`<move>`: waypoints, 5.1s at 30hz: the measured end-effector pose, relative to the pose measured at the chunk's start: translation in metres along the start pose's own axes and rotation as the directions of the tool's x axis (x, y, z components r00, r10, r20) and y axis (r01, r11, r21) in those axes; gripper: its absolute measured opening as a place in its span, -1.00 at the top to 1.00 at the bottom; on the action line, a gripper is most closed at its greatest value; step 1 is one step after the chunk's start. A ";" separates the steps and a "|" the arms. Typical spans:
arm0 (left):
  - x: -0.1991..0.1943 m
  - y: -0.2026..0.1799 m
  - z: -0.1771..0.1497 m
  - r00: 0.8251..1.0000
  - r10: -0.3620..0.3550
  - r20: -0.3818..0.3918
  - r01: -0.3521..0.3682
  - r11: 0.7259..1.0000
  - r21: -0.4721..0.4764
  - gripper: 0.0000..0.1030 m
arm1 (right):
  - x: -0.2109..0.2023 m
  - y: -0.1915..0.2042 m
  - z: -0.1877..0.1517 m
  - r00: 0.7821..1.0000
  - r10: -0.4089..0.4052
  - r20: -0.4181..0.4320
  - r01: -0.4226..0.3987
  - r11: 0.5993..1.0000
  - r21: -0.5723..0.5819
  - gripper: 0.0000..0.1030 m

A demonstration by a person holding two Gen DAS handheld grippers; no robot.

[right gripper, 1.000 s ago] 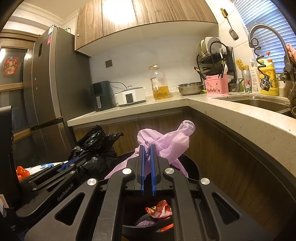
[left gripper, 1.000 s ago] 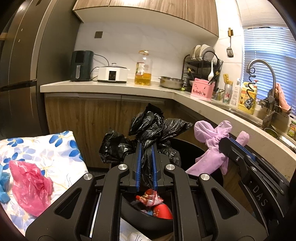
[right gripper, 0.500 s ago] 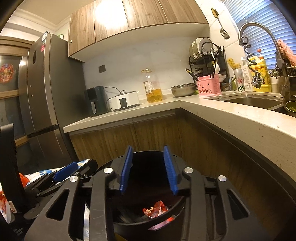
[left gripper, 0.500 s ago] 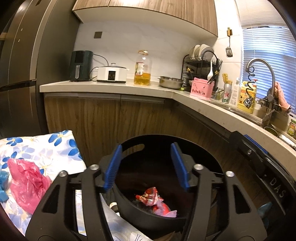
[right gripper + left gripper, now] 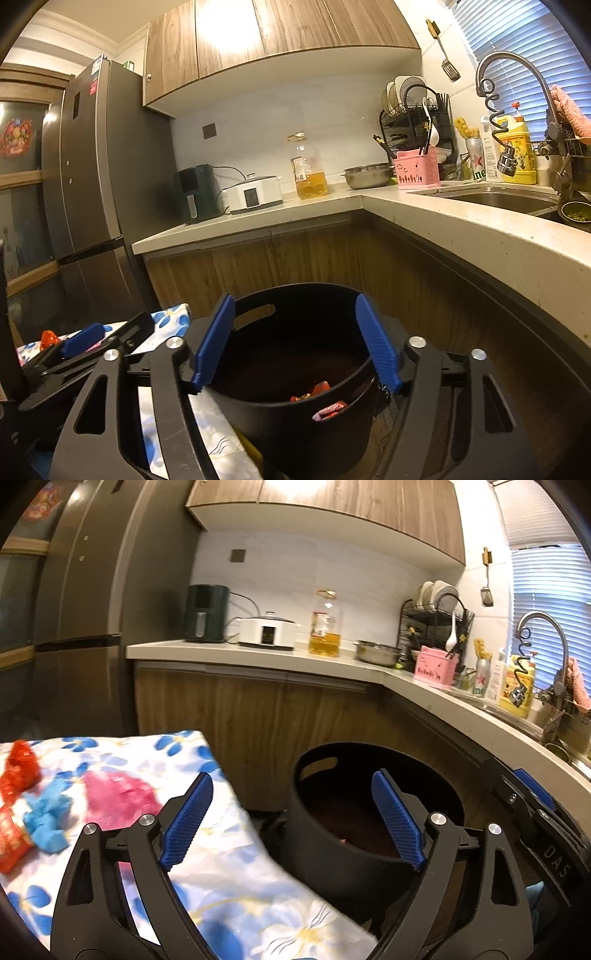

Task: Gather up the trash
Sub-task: 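Move both open tools back toward the table, then grasp the red-white printed bag with the left tool while the right tool grasps the pink bag, then carry the red-white bag and pink bag with both tools over the bin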

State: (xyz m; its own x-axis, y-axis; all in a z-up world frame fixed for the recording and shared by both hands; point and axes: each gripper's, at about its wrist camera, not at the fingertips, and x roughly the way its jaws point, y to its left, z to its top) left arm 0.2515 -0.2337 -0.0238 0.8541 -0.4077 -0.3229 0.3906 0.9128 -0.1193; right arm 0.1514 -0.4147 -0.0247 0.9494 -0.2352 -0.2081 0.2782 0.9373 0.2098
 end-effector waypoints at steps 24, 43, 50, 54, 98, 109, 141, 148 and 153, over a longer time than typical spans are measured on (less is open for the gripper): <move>-0.122 0.126 -0.040 0.943 0.334 0.008 -0.330 0.935 -0.130 -0.69 | -0.049 0.099 -0.036 0.981 0.186 -0.050 -0.187 0.982 -0.015 -0.50; -0.183 0.255 -0.063 0.801 0.596 -0.058 -0.591 0.771 -0.237 -0.69 | -0.041 0.198 -0.075 0.925 0.348 -0.155 -0.360 0.931 -0.057 -0.49; -0.163 0.279 -0.059 0.796 0.595 -0.113 -0.604 0.767 -0.219 -0.30 | -0.038 0.229 -0.081 0.901 0.394 -0.179 -0.413 0.907 -0.081 -0.49; -0.145 0.289 -0.063 0.804 0.564 -0.189 -0.593 0.779 -0.204 0.04 | -0.035 0.244 -0.085 0.893 0.407 -0.190 -0.431 0.896 -0.104 -0.49; -0.155 0.214 -0.020 0.921 0.389 0.013 -0.376 0.899 -0.226 1.00 | 0.096 0.226 -0.109 0.900 0.221 -0.376 -0.275 0.957 -0.096 0.36; -0.156 0.205 -0.017 0.921 0.388 0.028 -0.376 0.906 -0.197 1.00 | 0.057 0.221 -0.088 0.918 0.287 -0.273 -0.329 0.936 -0.123 0.95; -0.093 0.057 0.011 0.989 0.141 0.047 -0.141 0.990 -0.014 1.00 | -0.026 0.067 -0.006 0.990 0.140 -0.026 -0.141 0.989 -0.034 0.96; -0.068 0.018 0.019 0.996 0.069 0.055 -0.071 0.997 0.038 1.00 | -0.020 0.035 0.006 0.998 0.066 0.007 -0.066 0.998 -0.002 0.96; -0.049 -0.004 0.021 0.998 0.030 0.049 -0.033 0.997 0.063 1.00 | -0.013 0.018 0.010 0.999 0.029 0.016 -0.029 0.999 0.014 0.96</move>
State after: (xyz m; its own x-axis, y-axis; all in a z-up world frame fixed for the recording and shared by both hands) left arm 0.2157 -0.2178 0.0120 0.8811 -0.3808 -0.2804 0.3831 0.9224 -0.0488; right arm 0.1451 -0.3968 -0.0090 0.9593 -0.2122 -0.1863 0.2525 0.9400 0.2295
